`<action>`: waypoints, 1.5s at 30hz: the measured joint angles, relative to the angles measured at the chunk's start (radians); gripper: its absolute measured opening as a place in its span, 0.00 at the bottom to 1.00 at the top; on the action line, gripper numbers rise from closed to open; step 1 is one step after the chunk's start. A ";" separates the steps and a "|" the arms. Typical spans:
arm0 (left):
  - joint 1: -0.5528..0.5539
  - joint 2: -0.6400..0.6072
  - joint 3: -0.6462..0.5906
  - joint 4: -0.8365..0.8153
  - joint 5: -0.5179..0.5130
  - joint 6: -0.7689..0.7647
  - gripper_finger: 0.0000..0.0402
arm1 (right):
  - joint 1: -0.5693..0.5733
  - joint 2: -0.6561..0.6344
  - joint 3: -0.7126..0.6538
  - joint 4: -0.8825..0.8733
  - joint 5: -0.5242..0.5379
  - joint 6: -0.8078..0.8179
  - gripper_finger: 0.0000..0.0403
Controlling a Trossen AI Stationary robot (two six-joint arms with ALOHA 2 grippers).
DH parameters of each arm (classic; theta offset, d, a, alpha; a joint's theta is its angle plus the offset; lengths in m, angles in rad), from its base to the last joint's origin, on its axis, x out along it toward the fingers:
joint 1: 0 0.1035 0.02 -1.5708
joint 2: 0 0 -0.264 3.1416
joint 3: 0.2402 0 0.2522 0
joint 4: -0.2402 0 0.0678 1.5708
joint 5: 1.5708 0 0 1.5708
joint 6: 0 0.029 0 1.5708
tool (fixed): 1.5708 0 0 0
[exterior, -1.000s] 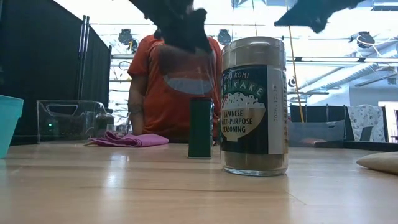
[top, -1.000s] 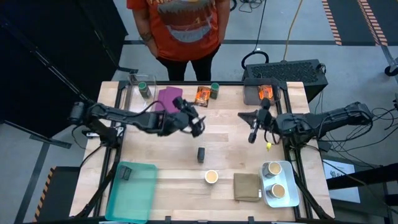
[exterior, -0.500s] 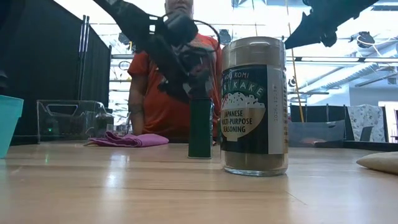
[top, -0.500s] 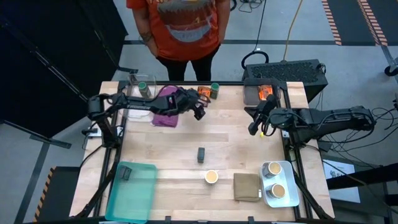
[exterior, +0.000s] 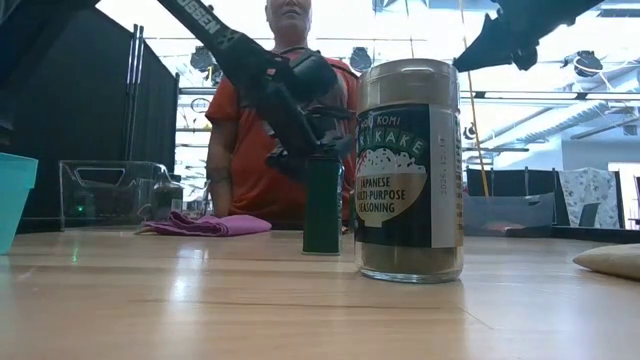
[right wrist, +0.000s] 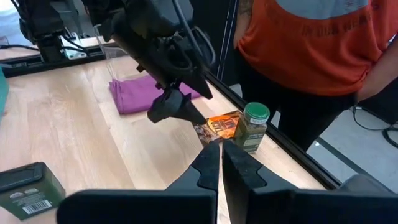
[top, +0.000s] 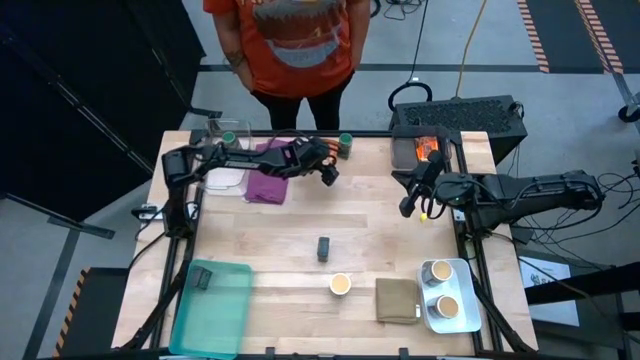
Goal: Sort spices by type
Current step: Put the orange seasoning bag into the black bin
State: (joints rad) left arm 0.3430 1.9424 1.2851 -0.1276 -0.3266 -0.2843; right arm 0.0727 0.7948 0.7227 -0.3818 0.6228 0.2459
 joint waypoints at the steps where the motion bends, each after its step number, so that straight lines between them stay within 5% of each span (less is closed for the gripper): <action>1: 0.003 0.002 0.004 -0.006 -0.003 -0.007 0.88 | 0.000 0.000 0.000 -0.005 0.000 0.000 0.00; 45: 0.102 0.143 0.005 -0.043 0.008 -0.130 0.88 | 0.000 0.004 0.000 -0.011 0.004 -0.023 0.00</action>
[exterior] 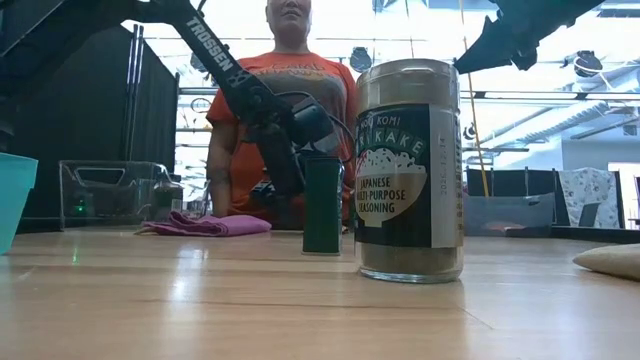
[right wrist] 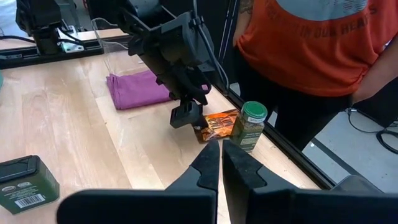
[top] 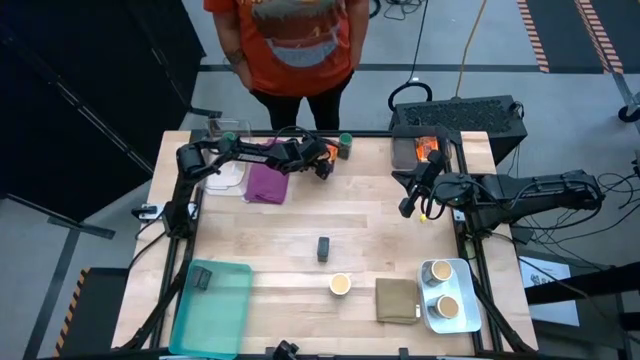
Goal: Sort spices by type
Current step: Put the orange seasoning bag into the black bin
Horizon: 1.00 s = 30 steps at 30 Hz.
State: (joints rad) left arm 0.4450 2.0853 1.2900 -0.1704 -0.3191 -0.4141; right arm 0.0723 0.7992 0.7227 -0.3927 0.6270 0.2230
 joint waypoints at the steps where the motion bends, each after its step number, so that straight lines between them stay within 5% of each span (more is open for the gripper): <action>1: -0.002 0.000 0.000 -0.008 0.007 0.000 0.88 | 0.000 0.000 0.000 0.000 0.000 0.000 0.00; 14: -0.045 -0.009 0.002 -0.108 0.083 -0.031 0.88 | 0.000 0.000 0.000 -0.001 0.000 0.000 0.00; 21: -0.065 -0.014 0.005 -0.298 0.060 -0.084 0.88 | 0.000 0.000 0.000 -0.002 -0.001 0.000 0.00; 30: -0.113 -0.069 -0.004 -0.349 0.036 -0.048 0.88 | 0.000 0.000 0.000 -0.002 -0.005 0.001 0.00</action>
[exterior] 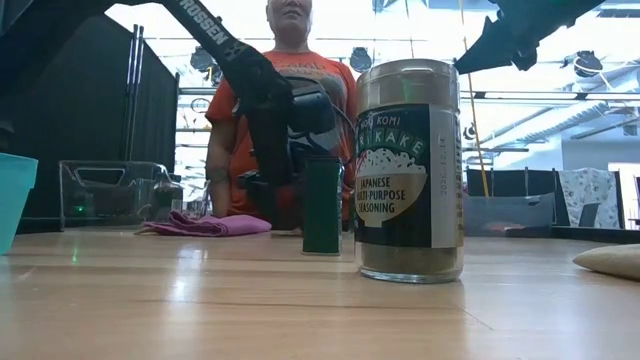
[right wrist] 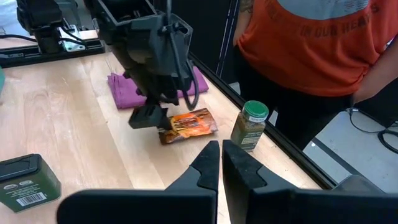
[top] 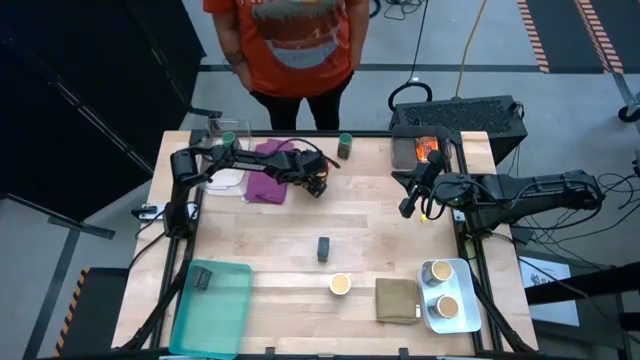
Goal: Sort spices by type
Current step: Put the orange seasoning bag into the black bin
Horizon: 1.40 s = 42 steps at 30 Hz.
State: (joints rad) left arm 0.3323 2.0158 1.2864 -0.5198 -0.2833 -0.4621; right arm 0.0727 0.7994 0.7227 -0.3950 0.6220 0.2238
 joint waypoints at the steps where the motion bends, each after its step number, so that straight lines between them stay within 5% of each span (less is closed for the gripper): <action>1: -0.002 -0.013 -0.002 -0.005 -0.002 0.001 0.88 | 0.000 0.000 0.000 0.000 0.000 0.000 0.00; 14: -0.078 -0.086 -0.003 -0.032 -0.015 0.026 0.88 | 0.000 0.000 0.000 -0.006 0.002 0.038 0.00; 21: -0.134 -0.087 -0.002 -0.035 -0.154 0.078 0.88 | -0.002 0.000 0.000 -0.008 0.005 0.103 0.00; 31: -0.035 -0.080 0.001 0.149 -0.177 0.081 0.87 | -0.001 0.000 0.000 -0.008 0.005 0.113 0.00; 42: -0.005 -0.020 -0.004 0.140 -0.083 0.075 0.60 | -0.001 0.000 0.000 -0.037 0.004 0.110 0.00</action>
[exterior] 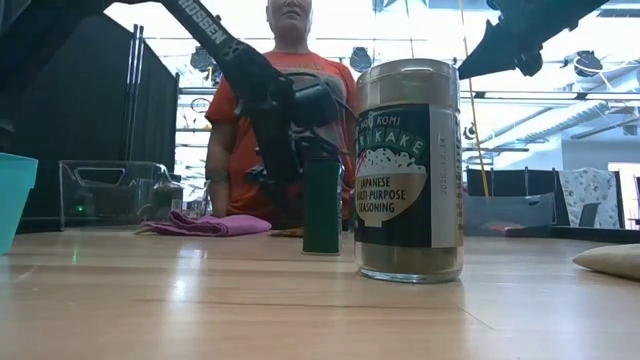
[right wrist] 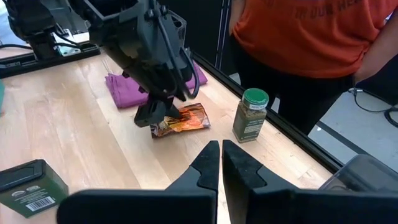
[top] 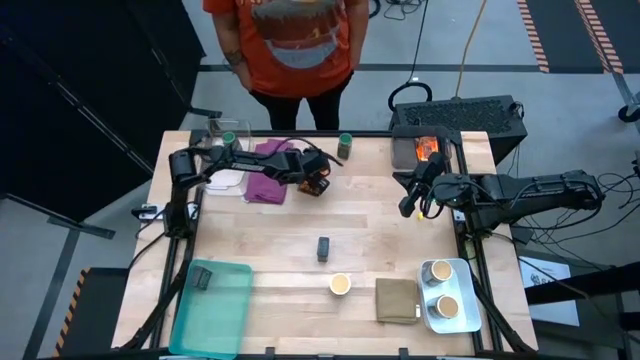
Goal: Sort spices by type
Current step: Put the orange seasoning bag into the black bin
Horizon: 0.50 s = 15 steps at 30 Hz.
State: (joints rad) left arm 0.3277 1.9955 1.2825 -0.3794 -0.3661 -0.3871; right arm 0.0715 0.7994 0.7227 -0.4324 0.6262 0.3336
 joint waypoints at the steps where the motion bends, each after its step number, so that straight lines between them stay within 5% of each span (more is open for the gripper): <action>1: -0.001 0.006 0.000 -0.001 0.012 0.000 0.56 | 0.000 0.000 0.000 -0.002 0.000 0.000 0.00; 15: -0.024 0.011 0.002 -0.095 0.103 0.138 0.04 | 0.000 0.000 0.000 -0.007 0.000 -0.004 0.00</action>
State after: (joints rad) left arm 0.3042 2.0065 1.2850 -0.4744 -0.2629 -0.2487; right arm 0.0715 0.7995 0.7227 -0.4397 0.6263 0.3291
